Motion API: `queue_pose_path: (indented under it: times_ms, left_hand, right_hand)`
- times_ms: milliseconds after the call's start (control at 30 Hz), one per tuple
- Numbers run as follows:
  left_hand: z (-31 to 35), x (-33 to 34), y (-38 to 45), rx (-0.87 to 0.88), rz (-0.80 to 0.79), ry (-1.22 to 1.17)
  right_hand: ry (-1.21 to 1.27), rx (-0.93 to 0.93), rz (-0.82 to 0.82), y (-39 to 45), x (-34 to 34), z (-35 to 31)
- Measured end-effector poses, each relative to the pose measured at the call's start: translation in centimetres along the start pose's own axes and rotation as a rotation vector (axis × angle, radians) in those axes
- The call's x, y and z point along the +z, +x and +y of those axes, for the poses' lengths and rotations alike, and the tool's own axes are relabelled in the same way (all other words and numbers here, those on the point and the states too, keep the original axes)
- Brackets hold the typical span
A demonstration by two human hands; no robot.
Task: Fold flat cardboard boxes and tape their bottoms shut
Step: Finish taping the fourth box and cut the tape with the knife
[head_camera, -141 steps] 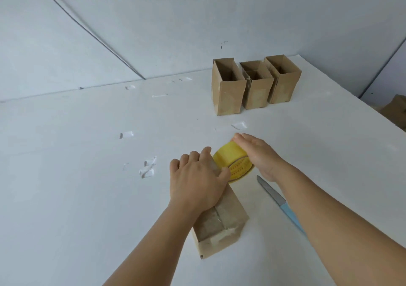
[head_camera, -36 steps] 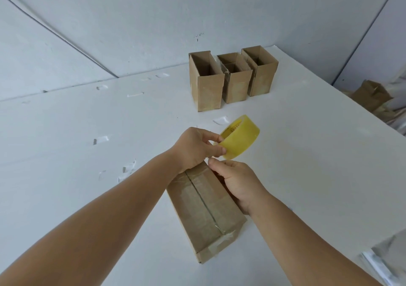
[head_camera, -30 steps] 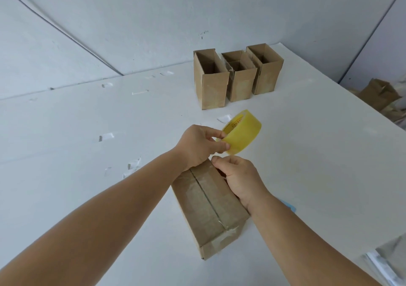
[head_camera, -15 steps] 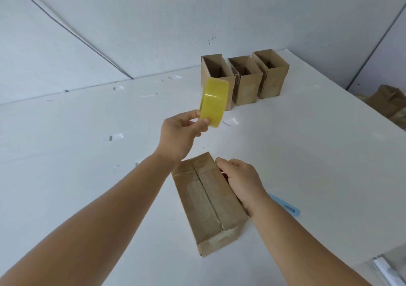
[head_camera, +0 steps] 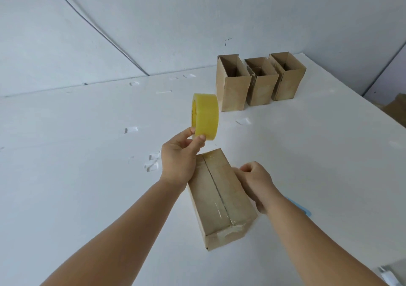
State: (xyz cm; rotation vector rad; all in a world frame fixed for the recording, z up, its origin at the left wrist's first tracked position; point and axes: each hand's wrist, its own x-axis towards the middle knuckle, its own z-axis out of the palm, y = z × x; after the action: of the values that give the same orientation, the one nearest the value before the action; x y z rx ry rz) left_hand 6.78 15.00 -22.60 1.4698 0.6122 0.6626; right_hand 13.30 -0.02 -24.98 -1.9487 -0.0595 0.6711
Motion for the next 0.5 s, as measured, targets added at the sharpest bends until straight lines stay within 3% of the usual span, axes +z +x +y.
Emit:
queue_pose_path:
  times_ms: [67, 133, 233, 500]
  left_hand:
    - [-0.2, -0.1, 0.0, 0.001, 0.003, -0.015]
    - [-0.4, 0.0, 0.0, -0.007, 0.002, -0.018]
    - [-0.6, -0.2, 0.1, -0.029, -0.02, -0.04]
    - [-0.9, -0.3, 0.4, -0.026, -0.072, -0.021]
  right_hand:
    - [0.128, -0.11, 0.008, 0.0, -0.3, -0.3]
    - [0.215, -0.25, -0.159, -0.4, -0.4, -1.1]
    - [0.01, -0.37, -0.383, -1.1, 0.1, -1.3]
    - [-0.281, -0.343, -0.386, -0.3, -0.1, -3.5]
